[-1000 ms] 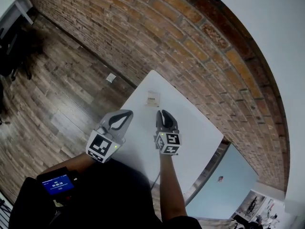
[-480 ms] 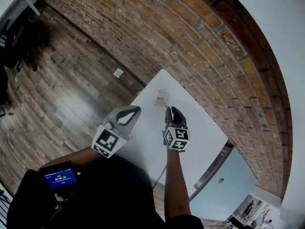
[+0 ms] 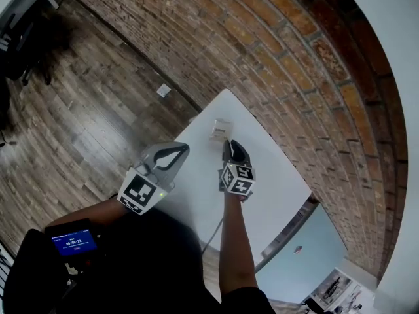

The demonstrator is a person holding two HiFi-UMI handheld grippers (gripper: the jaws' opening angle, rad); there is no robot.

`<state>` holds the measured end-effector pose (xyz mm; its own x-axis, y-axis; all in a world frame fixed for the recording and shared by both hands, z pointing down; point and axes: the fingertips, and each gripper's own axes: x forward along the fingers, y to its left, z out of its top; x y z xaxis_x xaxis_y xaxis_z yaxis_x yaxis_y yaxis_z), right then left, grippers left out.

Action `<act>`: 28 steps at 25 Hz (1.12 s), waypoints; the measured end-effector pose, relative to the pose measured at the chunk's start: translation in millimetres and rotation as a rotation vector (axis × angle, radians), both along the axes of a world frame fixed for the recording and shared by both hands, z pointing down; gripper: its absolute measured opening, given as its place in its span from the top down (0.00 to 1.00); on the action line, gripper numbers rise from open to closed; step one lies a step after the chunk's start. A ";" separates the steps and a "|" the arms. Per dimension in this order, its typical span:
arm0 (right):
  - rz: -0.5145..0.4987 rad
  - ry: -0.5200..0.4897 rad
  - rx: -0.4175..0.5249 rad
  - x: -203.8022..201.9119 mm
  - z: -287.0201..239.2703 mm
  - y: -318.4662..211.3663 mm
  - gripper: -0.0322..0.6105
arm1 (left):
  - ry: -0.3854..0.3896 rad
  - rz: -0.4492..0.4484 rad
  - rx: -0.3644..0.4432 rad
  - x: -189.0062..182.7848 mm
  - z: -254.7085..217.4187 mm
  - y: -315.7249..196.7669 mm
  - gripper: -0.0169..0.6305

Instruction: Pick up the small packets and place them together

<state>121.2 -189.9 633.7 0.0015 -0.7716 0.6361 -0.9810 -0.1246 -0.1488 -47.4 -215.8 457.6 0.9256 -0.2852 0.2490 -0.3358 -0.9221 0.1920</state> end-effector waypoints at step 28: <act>-0.019 -0.081 -0.116 52.1 76.2 -54.4 0.73 | -0.099 -0.082 -0.080 -31.8 36.9 -4.4 0.97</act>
<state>173.3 -244.3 709.9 -0.0674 -0.6923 0.7184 -0.9688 -0.1266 -0.2129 -79.2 -220.2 494.5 0.8696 -0.3347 0.3630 -0.4306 -0.8738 0.2258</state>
